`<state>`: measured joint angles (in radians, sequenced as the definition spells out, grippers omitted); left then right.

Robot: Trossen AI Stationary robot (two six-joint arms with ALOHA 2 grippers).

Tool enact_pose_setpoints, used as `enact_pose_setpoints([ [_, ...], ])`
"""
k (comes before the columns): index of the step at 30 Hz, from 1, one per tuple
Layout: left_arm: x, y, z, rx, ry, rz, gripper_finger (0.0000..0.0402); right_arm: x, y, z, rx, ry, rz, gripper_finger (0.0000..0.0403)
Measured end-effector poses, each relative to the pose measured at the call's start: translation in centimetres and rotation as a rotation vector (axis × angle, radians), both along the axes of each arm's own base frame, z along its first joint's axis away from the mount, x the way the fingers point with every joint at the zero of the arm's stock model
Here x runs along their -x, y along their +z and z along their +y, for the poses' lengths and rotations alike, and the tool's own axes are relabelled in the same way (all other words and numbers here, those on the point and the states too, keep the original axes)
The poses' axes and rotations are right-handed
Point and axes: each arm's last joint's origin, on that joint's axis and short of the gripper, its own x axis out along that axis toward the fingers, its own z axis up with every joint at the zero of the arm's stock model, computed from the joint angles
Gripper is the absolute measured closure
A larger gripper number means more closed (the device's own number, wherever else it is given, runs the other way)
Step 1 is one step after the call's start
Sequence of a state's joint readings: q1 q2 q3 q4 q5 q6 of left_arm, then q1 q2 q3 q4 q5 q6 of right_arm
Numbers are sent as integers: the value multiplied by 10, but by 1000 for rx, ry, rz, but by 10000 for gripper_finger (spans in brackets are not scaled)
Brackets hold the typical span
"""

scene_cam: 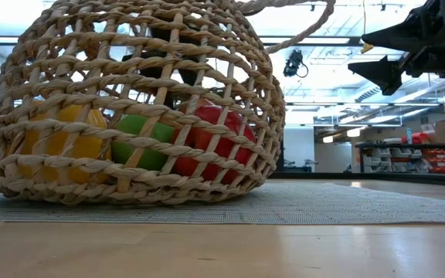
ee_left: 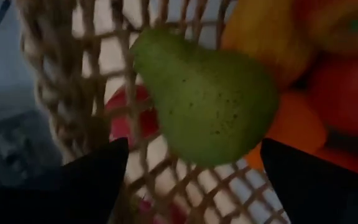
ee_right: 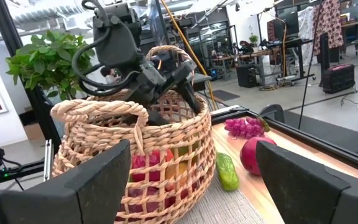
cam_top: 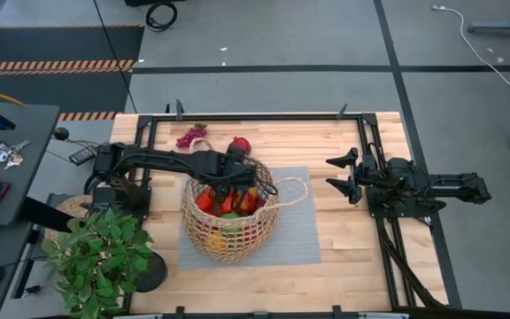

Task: Build produce basket
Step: Put the green pear into the brown woven basket, then put the red pomegranate into the brown woven basket

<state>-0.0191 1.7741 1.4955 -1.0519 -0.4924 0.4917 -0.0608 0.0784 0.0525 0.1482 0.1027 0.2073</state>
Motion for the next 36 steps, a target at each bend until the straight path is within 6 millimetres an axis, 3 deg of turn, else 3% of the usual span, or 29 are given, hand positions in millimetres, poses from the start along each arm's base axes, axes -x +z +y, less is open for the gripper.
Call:
enact_pose_setpoints([
  [7, 10, 25, 5, -24, 75, -41, 23, 0, 0, 0, 0, 0, 0, 54],
  [12, 23, 57, 31, 167, 165, -253, 36, 0, 0, 0, 0, 0, 0, 54],
  [16, 39, 80, 66, 277, 257, -412, 48, 0, 0, 0, 0, 0, 0, 54],
  [22, 50, 99, 136, 284, 533, -751, 53, 0, 0, 0, 0, 0, 0, 54],
  [24, 52, 99, 158, 300, 662, -866, 53, 0, 0, 0, 0, 0, 0, 54],
  [27, 56, 86, 187, 325, 837, -904, 53, 0, 0, 0, 0, 0, 0, 54],
  [31, 56, 59, 209, 385, 958, -819, 53, 0, 0, 0, 0, 0, 0, 54],
  [36, 36, 36, 222, 451, 992, -644, 54, 0, 0, 0, 0, 0, 0, 54],
])
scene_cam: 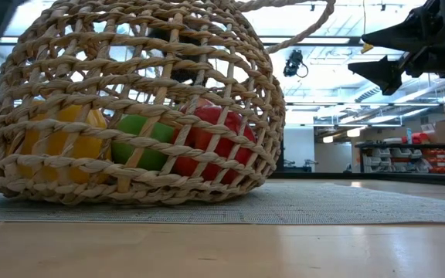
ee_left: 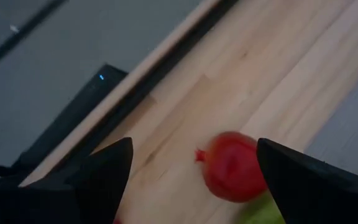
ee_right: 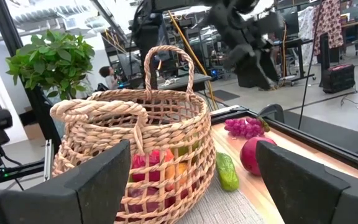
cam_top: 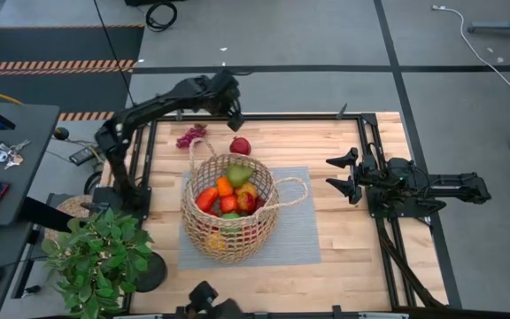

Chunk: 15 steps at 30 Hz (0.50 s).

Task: Build produce basket
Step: Put the red pomegranate into the brown woven basket

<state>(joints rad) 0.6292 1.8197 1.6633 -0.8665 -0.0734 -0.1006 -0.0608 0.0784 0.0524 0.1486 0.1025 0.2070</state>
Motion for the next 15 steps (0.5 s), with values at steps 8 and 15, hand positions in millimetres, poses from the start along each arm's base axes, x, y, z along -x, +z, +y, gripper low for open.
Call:
enact_pose_setpoints([
  [8, -39, -35, 21, 234, -80, 125, 54, 0, 0, 0, 0, 0, 0, 54],
  [15, -63, -64, 14, 244, -215, 185, 54, 0, 0, 0, 0, 0, 0, 54],
])
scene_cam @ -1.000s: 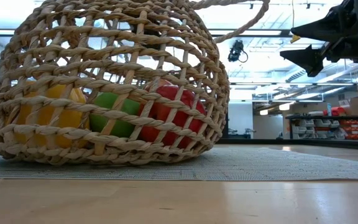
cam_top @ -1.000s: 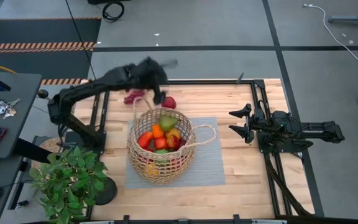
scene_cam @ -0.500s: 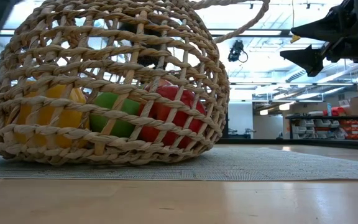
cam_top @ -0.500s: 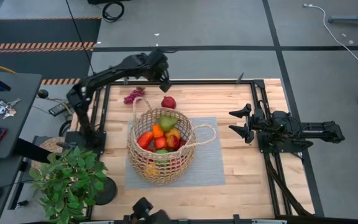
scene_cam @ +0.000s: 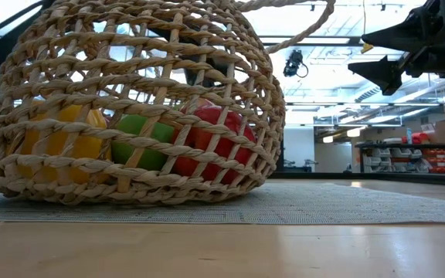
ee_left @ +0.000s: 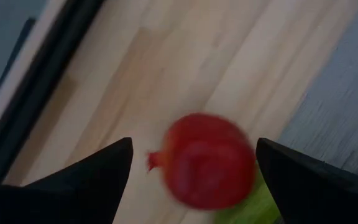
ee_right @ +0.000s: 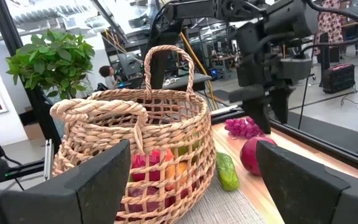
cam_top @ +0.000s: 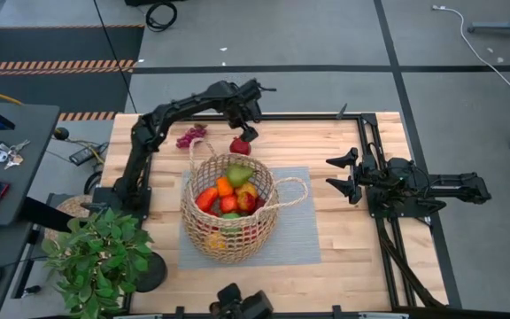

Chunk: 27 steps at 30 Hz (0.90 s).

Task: Build produce basket
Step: Put the red pomegranate into the brown woven basket

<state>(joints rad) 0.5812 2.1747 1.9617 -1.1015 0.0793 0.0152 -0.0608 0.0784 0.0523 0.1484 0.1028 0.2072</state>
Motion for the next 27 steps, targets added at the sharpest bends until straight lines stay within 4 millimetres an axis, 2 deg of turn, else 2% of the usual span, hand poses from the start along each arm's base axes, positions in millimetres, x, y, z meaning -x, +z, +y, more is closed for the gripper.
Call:
enact_pose_setpoints([
  [7, -17, -12, -11, -6, -110, -22, 54, 0, 0, 0, 0, 0, 0, 54],
  [20, -20, -15, -16, -43, -257, -9, 53, 0, 0, 0, 0, 0, 0, 54],
  [27, -40, -7, -11, -149, -164, -188, 53, 0, 0, 0, 0, 0, 0, 54],
])
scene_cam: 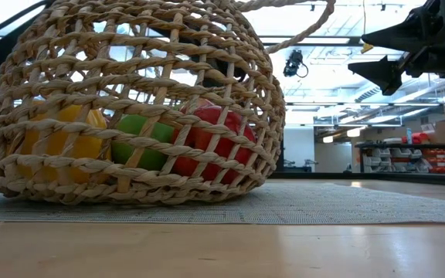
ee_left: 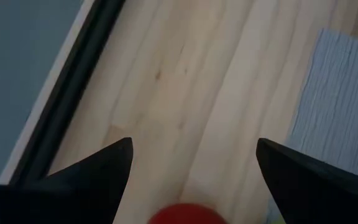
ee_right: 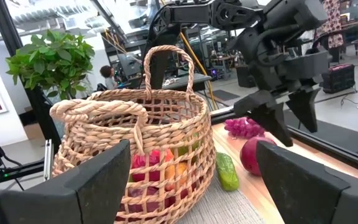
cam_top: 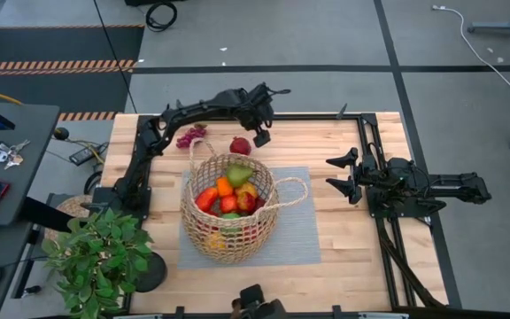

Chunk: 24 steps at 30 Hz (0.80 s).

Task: Build produce basket
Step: Put the red pomegranate into the brown woven basket

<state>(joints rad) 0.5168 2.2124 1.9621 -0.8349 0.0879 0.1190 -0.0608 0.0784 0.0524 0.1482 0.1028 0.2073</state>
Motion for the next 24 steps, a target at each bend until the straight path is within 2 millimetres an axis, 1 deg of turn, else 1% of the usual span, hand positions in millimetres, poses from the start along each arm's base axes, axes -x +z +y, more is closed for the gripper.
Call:
enact_pose_setpoints([
  [6, -2, -2, -12, 27, -8, 43, 53, 0, 0, 0, 0, 0, 0, 54],
  [10, 2, -5, -20, 45, -41, 120, 53, 0, 0, 0, 0, 0, 0, 54],
  [15, 10, -20, -18, 5, -63, 234, 53, 0, 0, 0, 0, 0, 0, 54],
  [21, 12, -25, -18, -6, -107, 252, 53, 0, 0, 0, 0, 0, 0, 54],
  [24, 12, -25, -18, 4, -91, 253, 53, 0, 0, 0, 0, 0, 0, 54],
])
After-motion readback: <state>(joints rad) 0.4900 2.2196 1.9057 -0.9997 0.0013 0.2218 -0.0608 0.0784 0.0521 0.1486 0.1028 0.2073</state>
